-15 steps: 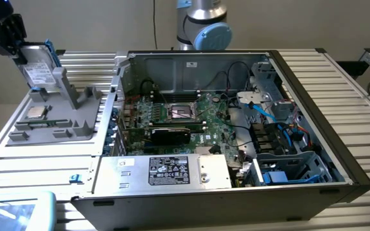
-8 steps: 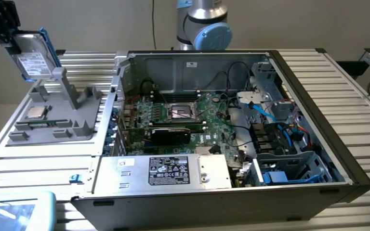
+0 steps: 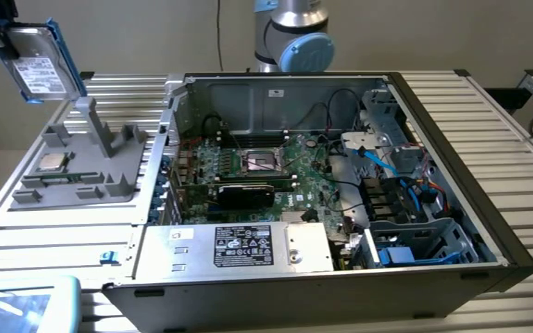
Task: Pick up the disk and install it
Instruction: 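Pick up the disk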
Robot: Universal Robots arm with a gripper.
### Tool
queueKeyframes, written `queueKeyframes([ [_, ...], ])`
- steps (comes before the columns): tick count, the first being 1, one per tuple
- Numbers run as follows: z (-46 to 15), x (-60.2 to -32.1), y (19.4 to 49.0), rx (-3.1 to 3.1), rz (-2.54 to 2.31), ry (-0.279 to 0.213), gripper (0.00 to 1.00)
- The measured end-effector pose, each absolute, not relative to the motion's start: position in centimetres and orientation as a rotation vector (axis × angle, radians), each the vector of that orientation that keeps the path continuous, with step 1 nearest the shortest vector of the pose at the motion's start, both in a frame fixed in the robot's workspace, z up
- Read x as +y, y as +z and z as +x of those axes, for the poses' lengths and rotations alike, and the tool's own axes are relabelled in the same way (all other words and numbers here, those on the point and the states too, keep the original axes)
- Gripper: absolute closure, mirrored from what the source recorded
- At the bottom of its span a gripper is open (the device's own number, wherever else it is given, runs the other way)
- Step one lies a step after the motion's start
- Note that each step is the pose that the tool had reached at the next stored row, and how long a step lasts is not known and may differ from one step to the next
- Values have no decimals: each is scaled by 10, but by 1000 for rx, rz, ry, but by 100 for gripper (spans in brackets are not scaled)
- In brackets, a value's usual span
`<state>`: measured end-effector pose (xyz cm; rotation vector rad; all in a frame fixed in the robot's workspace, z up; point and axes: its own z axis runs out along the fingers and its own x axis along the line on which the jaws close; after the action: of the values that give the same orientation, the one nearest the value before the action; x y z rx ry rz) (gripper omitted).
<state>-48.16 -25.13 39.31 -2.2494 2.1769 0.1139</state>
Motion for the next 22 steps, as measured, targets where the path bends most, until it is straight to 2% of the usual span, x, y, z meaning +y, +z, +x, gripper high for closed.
queueKeyframes([
  [10,-479,-251,436,2178,-2251,112,63],
  [22,-458,-257,454,2178,-2250,111,63],
])
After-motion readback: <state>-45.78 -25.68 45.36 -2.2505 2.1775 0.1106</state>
